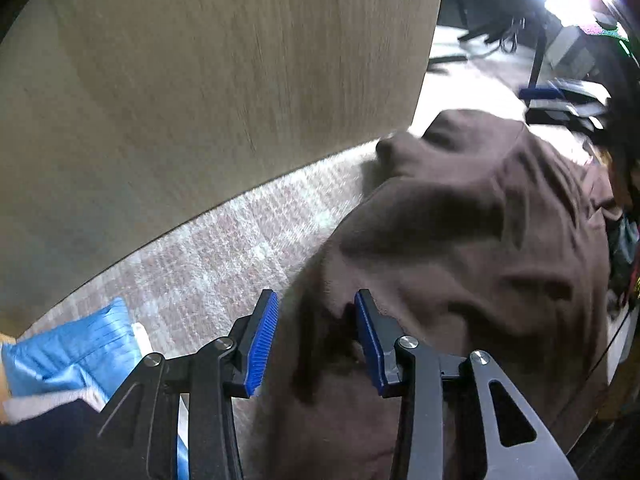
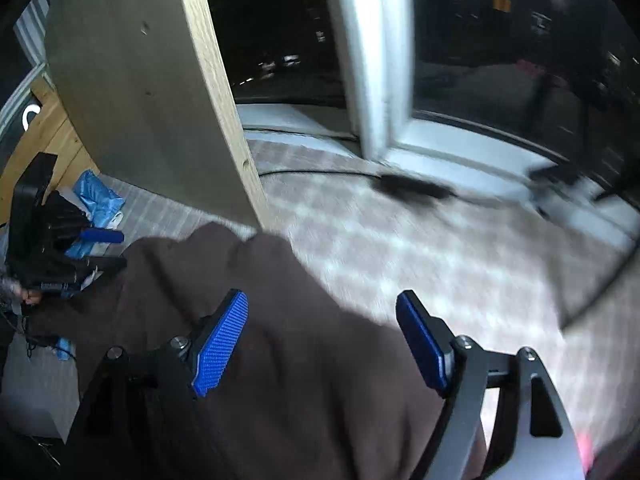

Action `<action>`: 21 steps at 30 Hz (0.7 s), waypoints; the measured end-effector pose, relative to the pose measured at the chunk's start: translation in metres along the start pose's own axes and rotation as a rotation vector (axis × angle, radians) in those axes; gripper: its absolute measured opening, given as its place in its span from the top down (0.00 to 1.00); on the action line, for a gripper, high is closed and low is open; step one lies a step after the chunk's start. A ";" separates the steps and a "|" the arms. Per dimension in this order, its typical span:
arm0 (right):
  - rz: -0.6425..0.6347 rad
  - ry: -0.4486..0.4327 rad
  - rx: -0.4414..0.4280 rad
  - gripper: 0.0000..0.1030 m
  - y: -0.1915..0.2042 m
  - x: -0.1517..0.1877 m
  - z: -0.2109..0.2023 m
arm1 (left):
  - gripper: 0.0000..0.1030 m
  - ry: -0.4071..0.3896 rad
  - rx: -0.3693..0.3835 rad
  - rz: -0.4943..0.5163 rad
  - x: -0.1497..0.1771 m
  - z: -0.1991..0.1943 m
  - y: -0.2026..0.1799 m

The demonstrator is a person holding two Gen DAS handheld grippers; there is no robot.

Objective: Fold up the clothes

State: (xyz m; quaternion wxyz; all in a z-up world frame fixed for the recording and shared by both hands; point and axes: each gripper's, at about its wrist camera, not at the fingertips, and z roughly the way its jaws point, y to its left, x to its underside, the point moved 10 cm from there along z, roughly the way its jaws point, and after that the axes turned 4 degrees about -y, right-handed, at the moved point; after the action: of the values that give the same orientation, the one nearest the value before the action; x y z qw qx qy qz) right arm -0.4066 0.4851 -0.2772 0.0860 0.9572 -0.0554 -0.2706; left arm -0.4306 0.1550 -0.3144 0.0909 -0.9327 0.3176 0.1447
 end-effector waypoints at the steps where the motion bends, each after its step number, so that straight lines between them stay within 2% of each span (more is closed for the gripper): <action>1: -0.006 0.015 -0.015 0.26 0.003 -0.003 0.012 | 0.58 0.010 0.001 0.005 0.003 0.003 0.001; 5: -0.052 0.085 -0.056 0.26 0.018 0.000 0.054 | 0.56 0.039 0.006 0.015 0.015 0.014 0.001; 6: -0.068 0.091 -0.062 0.34 0.023 0.004 0.058 | 0.56 0.036 0.009 0.017 0.017 0.015 0.000; 7: -0.084 0.096 -0.068 0.49 0.026 0.008 0.062 | 0.63 0.029 0.019 0.024 0.018 0.015 -0.004; 8: -0.113 0.081 -0.054 0.76 0.030 0.010 0.060 | 0.71 0.020 0.033 0.035 0.019 0.013 -0.008; 9: -0.127 0.082 -0.057 0.91 0.032 0.013 0.058 | 0.87 0.016 0.051 0.043 0.020 0.012 -0.013; 11: -0.111 0.062 -0.061 0.93 0.033 0.014 0.047 | 0.90 0.007 0.029 0.077 0.023 0.003 -0.022; 12: -0.100 0.024 -0.052 0.94 0.031 0.010 0.035 | 0.91 -0.014 0.012 0.088 0.022 -0.005 -0.024; 16: -0.065 -0.137 0.004 0.94 0.020 -0.010 -0.005 | 0.90 -0.167 -0.070 0.126 0.006 -0.054 -0.029; 17: -0.059 -0.173 0.022 0.95 0.016 -0.015 -0.011 | 0.90 -0.173 -0.074 0.138 0.003 -0.053 -0.030; 18: -0.053 -0.209 0.041 0.94 0.012 -0.021 -0.018 | 0.89 -0.165 -0.079 0.142 0.002 -0.048 -0.029; 20: -0.053 -0.157 0.080 0.94 0.008 -0.020 0.006 | 0.88 -0.086 -0.108 0.144 0.006 -0.019 -0.024; 21: -0.065 -0.138 0.100 0.94 0.007 -0.019 0.017 | 0.82 -0.050 -0.130 0.153 0.008 -0.005 -0.022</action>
State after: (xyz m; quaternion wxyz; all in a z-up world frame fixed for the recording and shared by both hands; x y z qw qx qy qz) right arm -0.4317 0.4784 -0.2804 0.0255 0.9407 -0.0437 -0.3353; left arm -0.4097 0.1660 -0.3107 0.0268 -0.9056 0.3757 0.1949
